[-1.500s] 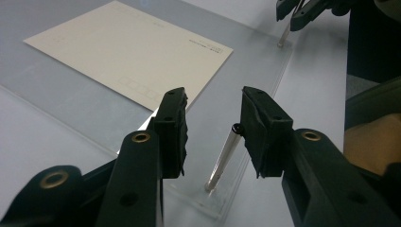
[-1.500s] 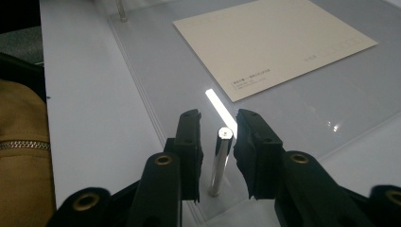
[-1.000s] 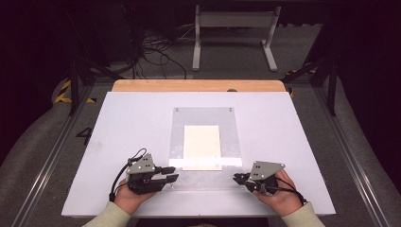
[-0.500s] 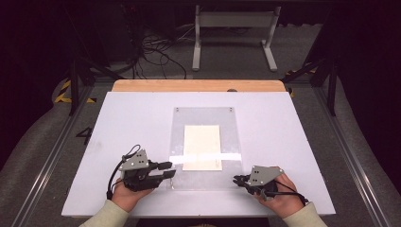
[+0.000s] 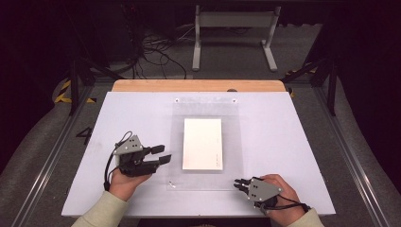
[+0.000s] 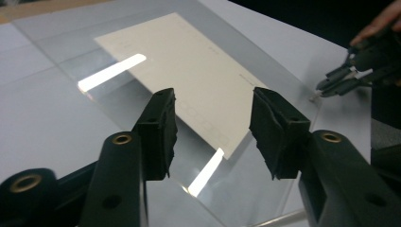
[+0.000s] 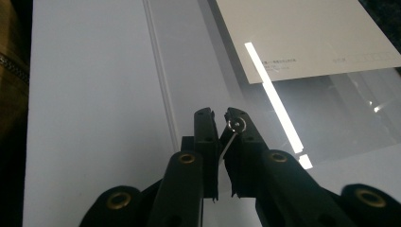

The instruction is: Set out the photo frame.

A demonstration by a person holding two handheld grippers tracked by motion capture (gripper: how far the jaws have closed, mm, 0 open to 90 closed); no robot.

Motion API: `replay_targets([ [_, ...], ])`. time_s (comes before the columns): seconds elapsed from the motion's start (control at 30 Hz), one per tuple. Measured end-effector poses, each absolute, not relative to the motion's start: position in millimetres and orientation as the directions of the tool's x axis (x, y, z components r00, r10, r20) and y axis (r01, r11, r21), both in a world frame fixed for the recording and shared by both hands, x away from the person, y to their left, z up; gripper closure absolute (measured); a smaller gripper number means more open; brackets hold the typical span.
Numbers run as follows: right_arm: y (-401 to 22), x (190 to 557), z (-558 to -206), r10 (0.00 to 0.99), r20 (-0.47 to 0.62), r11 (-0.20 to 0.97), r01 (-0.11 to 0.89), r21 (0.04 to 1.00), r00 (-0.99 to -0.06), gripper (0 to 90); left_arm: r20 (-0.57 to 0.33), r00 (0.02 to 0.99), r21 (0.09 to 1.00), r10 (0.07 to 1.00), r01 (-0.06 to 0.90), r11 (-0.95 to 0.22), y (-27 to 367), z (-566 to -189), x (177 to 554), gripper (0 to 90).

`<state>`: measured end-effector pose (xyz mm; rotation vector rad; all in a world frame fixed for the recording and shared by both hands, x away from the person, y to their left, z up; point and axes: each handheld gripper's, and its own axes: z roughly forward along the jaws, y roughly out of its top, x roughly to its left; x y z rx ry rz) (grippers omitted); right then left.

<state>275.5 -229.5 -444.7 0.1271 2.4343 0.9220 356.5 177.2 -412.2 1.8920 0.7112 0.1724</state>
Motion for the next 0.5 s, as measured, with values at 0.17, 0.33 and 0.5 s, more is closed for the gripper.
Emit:
replay_targets([
  [0.17,-228.0,268.8,-447.6,0.243,-0.505,0.782,-0.141,0.608,-0.829,83.1,-0.213,0.772,0.88,0.598,0.418,-0.226,182.7,-402.8,372.1,40.5],
  [0.33,-227.0,262.4,-450.6,0.227,-0.551,0.795,-0.174,0.581,-0.803,83.4,-0.201,0.758,0.885,0.621,0.413,-0.216,181.4,-392.8,386.0,33.2],
  [0.5,-225.1,254.8,-453.3,0.197,-0.601,0.819,-0.207,0.535,-0.775,83.8,-0.209,0.734,0.882,0.647,0.427,-0.199,177.5,-382.2,407.6,25.4],
])
